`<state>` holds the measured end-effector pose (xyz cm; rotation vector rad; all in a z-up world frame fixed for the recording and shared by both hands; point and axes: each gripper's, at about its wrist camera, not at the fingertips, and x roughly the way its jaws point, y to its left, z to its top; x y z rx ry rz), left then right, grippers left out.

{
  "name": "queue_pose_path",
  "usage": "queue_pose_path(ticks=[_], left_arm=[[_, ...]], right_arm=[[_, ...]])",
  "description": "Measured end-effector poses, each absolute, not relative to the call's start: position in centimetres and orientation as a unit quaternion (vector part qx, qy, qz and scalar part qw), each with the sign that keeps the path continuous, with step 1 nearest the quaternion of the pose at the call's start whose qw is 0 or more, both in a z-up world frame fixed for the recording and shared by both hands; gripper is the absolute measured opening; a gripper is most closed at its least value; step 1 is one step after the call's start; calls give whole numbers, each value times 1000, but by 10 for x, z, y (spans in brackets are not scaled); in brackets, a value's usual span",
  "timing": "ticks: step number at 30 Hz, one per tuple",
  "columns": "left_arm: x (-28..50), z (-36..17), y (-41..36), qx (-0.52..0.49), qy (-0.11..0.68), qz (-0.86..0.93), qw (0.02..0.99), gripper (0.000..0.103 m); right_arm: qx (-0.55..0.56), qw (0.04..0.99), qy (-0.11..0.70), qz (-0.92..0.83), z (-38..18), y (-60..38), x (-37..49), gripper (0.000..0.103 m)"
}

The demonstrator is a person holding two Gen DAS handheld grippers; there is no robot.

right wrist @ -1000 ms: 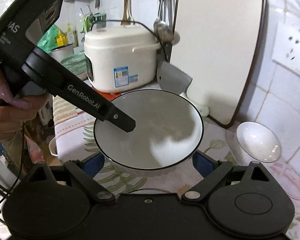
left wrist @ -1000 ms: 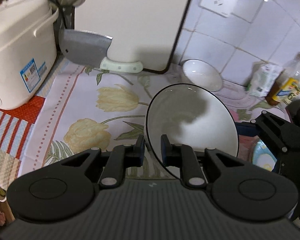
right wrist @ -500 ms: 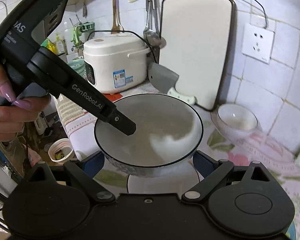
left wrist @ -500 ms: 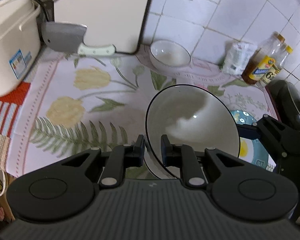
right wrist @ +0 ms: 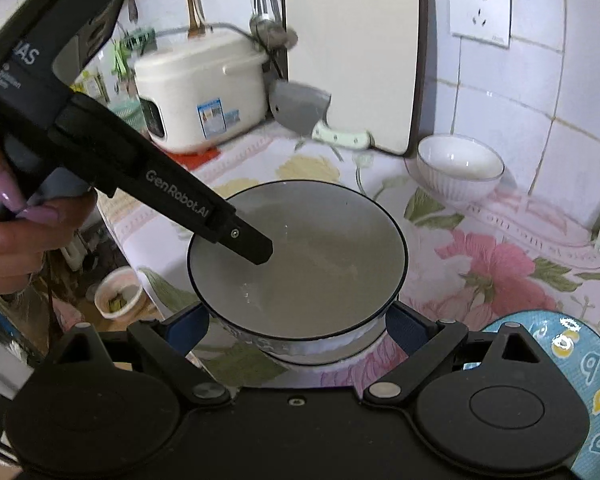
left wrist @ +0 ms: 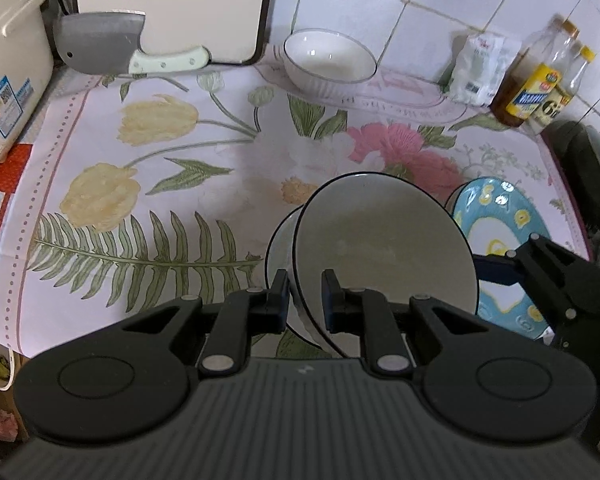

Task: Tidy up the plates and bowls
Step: 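Lift the white bowl with both grippers and lower it into the other bowl, then open both grippers and pull back from the bowl stack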

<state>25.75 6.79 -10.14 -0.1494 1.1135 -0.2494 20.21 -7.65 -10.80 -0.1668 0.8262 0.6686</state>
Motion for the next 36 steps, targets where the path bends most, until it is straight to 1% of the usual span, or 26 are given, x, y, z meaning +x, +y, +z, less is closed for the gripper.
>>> queue_pose_path(ticks=[3,5,13,21,25,29,31,32,33,36], left_arm=[[260,-105,69,-80,531,-115,836,15],[259,-103,68,-80,521,-121,841,15],[264,-113,53,-33,525,-101,844,15],[268,-119,39,25,527,-88,845,16],[268,-118,39,26,526,-85,846,18],[269,-117,40,22,526,-72,847,19],[270,-121,42,24,528,-69,846,19],[269,-121,40,39,524,-72,848,16],[267,-122,38,53,521,-71,849,16],[265,-122,37,54,517,-65,852,16]], right_arm=[[-88,851,404,323,-115,-76,207,98],[-90,848,415,317,-118,-75,210,98],[-97,847,423,307,-124,-72,213,97],[-129,846,423,298,-129,-64,216,97],[-125,843,430,299,-130,-64,220,97],[-145,837,439,293,-132,-58,220,97],[-163,833,440,293,-133,-54,219,97],[-168,834,437,293,-132,-53,218,97],[-169,834,436,293,-132,-53,218,97],[-164,833,437,296,-132,-55,219,97]])
